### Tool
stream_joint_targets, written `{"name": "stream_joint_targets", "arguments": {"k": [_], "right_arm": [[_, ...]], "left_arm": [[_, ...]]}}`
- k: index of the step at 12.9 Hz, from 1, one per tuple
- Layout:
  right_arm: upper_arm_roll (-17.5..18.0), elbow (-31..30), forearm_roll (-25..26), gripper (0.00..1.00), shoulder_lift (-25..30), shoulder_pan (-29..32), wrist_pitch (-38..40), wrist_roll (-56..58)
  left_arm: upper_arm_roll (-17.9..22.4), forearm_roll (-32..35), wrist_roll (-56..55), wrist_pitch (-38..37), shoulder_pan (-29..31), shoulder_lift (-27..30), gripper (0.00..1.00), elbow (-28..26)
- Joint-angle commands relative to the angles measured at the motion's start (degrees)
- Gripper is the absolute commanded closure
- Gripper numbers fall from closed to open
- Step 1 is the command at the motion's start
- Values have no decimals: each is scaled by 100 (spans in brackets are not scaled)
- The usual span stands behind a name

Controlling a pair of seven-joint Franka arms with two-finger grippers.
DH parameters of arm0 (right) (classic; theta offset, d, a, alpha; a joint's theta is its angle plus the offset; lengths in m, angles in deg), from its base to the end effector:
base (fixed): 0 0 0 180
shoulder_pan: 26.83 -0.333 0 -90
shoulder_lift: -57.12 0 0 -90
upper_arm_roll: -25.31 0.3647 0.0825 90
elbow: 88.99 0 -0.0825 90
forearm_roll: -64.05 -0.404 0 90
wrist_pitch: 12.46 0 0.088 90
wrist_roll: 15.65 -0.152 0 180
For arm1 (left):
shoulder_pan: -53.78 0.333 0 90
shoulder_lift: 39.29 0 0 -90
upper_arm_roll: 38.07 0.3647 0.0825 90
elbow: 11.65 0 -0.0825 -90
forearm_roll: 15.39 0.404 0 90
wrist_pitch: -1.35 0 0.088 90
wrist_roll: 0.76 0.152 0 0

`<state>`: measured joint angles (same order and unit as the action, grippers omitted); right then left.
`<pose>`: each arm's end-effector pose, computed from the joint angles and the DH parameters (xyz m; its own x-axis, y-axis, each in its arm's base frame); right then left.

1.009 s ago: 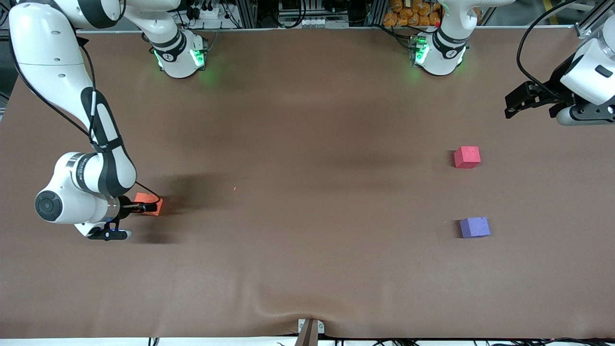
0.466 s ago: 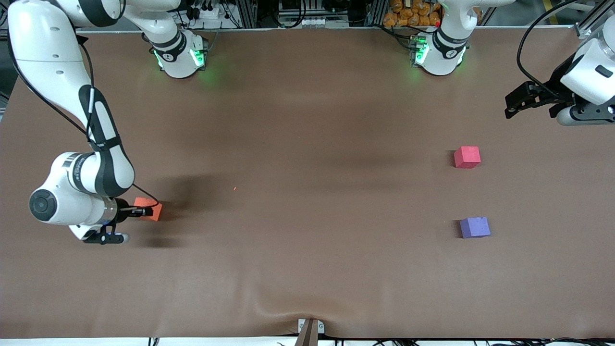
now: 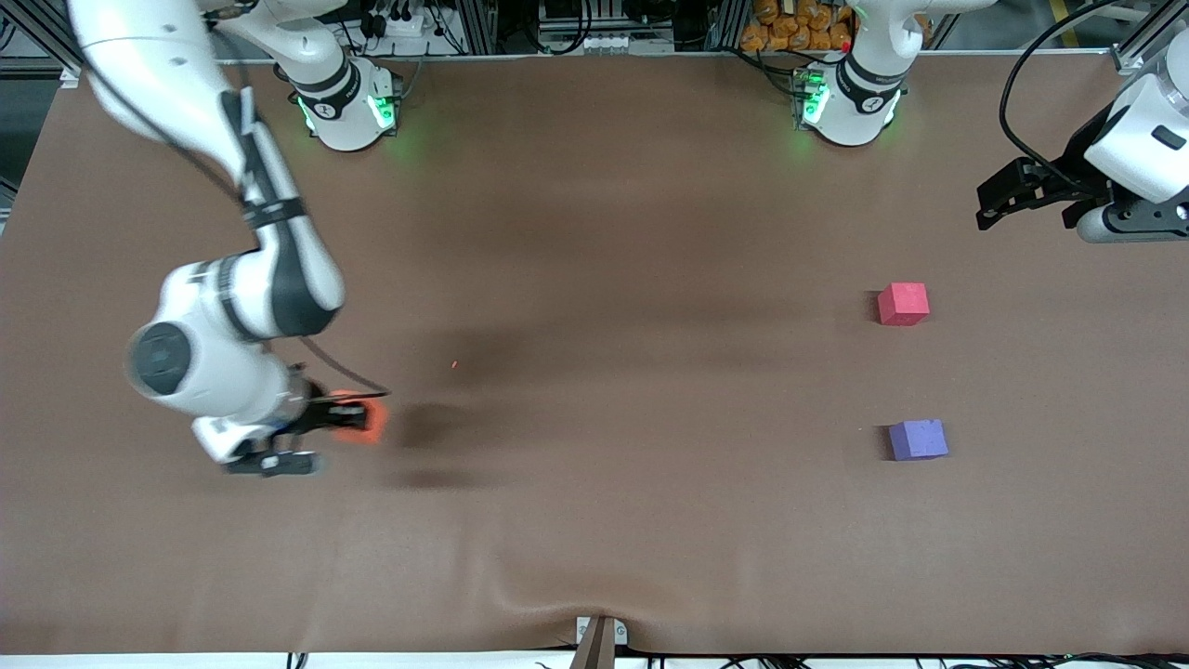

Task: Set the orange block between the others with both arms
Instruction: 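Carry the orange cube with the right gripper toward the table's middle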

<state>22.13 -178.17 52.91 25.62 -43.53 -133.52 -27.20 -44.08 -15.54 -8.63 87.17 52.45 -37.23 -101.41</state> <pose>0.7145 0.1944 0.3157 0.9981 -0.0554 -0.0258 -0.0584 -0.9891 -0.1353 0.5480 -0.0721 0.6442 0.9994 0.0093 -0.0325 0.0091 -0.9999 -0.0057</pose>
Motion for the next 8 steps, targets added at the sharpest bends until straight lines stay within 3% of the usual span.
{"name": "stream_joint_targets", "arguments": {"k": [1, 6, 8], "right_arm": [[-78, -38, -825, 64, 21, -762, -58, -610], [-105, 23, -1820, 63, -198, -1818, -357, -629], [-175, 76, -1883, 63, -392, -2266, -671, -638]], "left_arm": [[-49, -73, -4, 22, 53, -47, 0, 99], [-49, -73, -13, 58, 71, -39, 0, 90], [-49, -73, -13, 58, 62, -47, 0, 90]]}}
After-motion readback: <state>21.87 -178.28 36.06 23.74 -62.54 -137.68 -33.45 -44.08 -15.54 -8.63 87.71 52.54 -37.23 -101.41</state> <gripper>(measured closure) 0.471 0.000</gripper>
